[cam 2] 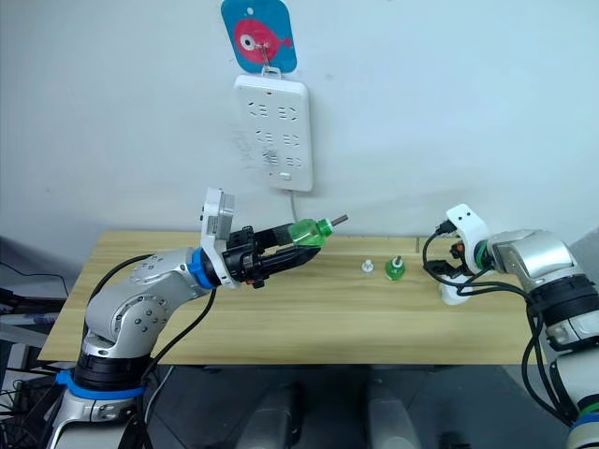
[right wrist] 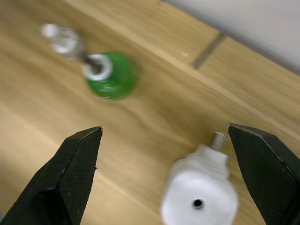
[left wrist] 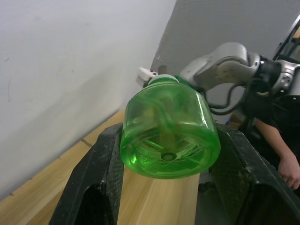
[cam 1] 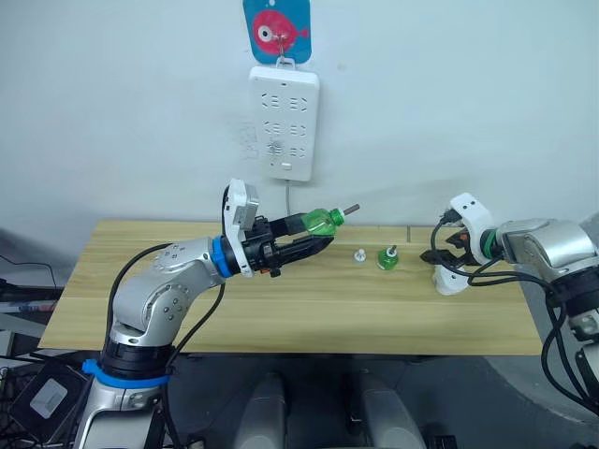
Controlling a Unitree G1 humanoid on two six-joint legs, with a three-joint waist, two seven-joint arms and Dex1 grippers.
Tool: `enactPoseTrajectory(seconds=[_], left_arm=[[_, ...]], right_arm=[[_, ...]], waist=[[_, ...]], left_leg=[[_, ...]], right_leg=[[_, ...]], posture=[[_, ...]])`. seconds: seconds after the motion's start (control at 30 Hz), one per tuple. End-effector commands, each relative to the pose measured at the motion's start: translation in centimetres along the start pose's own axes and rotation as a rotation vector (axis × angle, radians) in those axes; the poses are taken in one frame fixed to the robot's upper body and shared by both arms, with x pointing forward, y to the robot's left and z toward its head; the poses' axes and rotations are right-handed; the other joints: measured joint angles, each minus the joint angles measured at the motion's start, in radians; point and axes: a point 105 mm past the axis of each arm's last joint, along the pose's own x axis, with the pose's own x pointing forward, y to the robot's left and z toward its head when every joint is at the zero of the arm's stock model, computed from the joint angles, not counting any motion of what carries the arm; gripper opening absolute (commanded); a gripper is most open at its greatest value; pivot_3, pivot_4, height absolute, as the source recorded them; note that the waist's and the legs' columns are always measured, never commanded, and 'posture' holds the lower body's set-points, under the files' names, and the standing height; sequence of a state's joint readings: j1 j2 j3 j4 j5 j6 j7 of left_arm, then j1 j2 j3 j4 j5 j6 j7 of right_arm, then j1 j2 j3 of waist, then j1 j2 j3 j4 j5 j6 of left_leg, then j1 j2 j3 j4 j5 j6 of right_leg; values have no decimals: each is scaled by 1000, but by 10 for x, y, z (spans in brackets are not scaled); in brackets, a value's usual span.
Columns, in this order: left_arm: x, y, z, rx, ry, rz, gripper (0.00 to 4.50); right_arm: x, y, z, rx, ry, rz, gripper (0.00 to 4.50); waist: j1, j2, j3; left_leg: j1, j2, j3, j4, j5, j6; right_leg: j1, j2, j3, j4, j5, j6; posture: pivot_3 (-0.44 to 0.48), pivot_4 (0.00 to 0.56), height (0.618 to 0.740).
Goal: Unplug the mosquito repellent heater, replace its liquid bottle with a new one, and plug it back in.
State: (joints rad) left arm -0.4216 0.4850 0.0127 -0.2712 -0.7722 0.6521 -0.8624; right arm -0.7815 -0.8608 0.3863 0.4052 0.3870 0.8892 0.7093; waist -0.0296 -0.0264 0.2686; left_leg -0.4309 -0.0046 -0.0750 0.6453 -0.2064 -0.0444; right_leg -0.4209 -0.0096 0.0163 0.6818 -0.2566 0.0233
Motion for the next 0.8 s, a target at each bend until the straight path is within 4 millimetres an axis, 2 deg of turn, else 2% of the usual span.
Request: enactPoseTrajectory(seconds=[0.03,0.23,0.4,0.8], left_arm=[[-2,-10,8,19,-31,-13,2256],[-8,-14,0,10,-7,-1,2256],[-7,-13,2,31,-12,8,2256],[-7,-17,-1,28,6,0,2256]], right_arm=[[-5,-17,-6,-12,44,-56,4457],[-4,-21,-17,133,113,-54,4457],[-1,-17,-20,153,137,-36,4457],[12,-22,-36,226,180,-93,4457]], waist=[[0,0,0],[0,0,0],[0,0,0],[0,0,0]], left_leg=[[0,0,0,0,0,0],[0,0,0,0,0,0],[0,0,0,0,0,0],[0,0,0,0,0,0]], right_leg=[[0,0,0,0,0,0],[0,-3,0,0,0,0],[0,-3,0,0,0,0],[0,-3,0,1,0,0]], posture=[[5,216,740],[16,226,740],[20,229,740],[22,241,740]])
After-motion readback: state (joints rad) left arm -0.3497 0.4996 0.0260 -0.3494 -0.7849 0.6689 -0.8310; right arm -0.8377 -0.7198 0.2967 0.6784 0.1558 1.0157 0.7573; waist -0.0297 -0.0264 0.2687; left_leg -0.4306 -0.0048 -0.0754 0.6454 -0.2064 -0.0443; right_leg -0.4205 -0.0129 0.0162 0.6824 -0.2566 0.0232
